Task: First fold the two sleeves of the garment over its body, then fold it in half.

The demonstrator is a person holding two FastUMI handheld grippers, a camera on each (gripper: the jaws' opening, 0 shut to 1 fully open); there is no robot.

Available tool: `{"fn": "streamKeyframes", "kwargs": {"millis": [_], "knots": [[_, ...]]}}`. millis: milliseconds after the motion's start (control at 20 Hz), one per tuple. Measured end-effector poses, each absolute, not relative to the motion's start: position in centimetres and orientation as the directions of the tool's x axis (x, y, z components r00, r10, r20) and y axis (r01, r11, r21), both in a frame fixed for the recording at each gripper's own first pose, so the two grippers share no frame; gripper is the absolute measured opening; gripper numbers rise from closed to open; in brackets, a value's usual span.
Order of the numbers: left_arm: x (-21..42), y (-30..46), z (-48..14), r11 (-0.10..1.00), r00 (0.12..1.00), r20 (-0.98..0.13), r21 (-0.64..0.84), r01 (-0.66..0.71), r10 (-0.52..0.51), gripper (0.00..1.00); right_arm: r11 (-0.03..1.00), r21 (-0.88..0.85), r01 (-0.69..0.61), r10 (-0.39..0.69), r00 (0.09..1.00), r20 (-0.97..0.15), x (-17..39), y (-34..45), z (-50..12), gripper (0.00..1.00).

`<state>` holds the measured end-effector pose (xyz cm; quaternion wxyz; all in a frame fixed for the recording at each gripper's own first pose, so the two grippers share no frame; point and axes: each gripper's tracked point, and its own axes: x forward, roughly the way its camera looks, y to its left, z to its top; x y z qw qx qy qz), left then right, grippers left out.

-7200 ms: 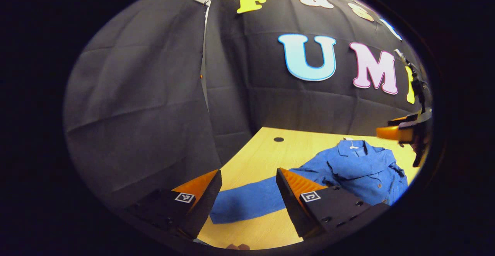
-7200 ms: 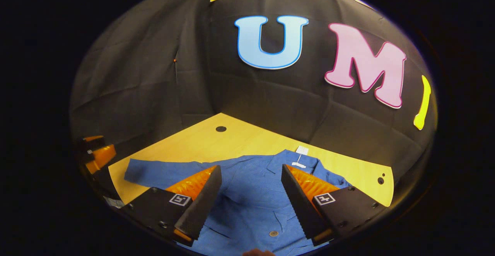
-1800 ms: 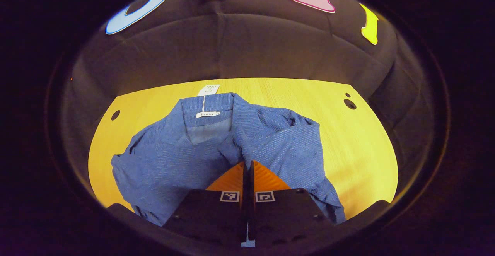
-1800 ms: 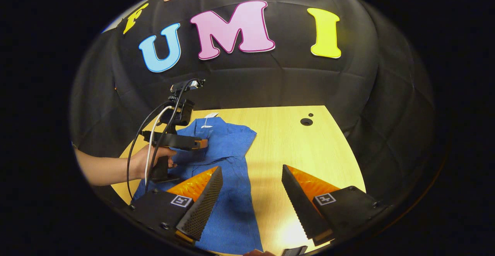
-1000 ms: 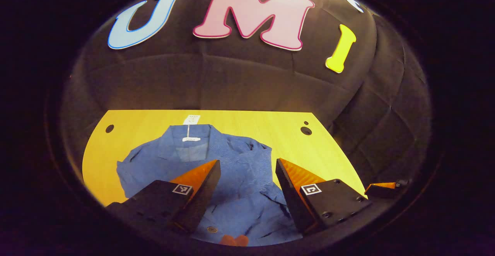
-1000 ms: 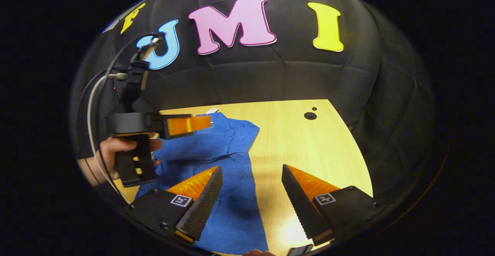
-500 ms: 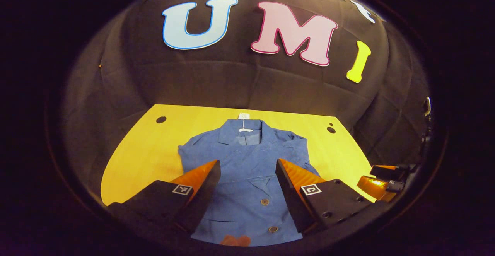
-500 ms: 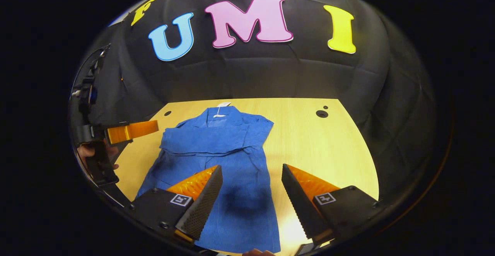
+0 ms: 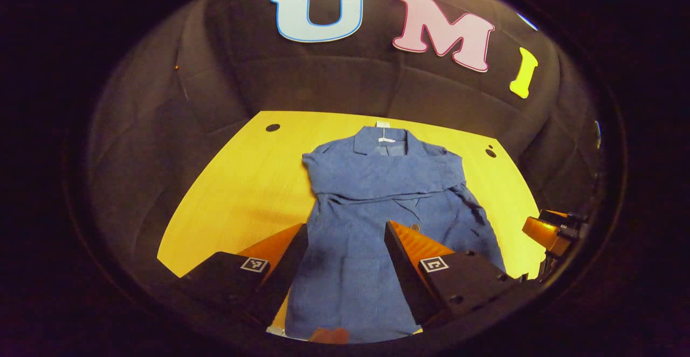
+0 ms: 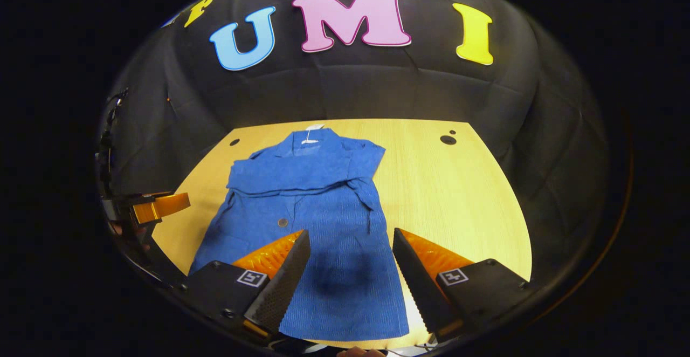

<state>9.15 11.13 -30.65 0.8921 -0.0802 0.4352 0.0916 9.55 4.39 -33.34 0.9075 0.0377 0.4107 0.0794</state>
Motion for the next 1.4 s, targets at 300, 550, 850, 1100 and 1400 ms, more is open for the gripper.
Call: {"fn": "streamKeyframes", "kwargs": {"millis": [300, 550, 850, 1100, 1400], "knots": [[2.6, 12.2, -35.8, 0.962, 0.479, -0.870, -0.020, -0.274, 0.119, 0.85, 0.987, 0.083, -0.140, 0.150, 0.584, -0.798, 5.1, 3.2, -37.2, 0.99], [-0.2, 13.2, -39.0, 0.959, 0.392, -0.909, 0.029, -0.282, 0.143, 0.85, 0.990, 0.070, -0.125, 0.123, 0.491, -0.862, 1.4, 1.5, -41.1, 0.99], [-2.2, 13.4, -41.5, 0.960, 0.311, -0.941, 0.043, -0.278, 0.132, 0.85, 0.995, 0.057, -0.080, 0.085, 0.405, -0.910, -0.6, -0.2, -43.9, 1.00], [-3.6, 13.9, -42.8, 0.961, 0.236, -0.961, 0.076, -0.267, 0.141, 0.85, 0.997, 0.056, -0.049, 0.069, 0.319, -0.945, -2.1, -0.8, -45.7, 1.00], [-4.4, 14.5, -43.2, 0.958, 0.183, -0.969, 0.119, -0.260, 0.169, 0.86, 0.998, 0.055, -0.027, 0.060, 0.264, -0.963, -3.0, -1.1, -46.5, 1.00]]}}
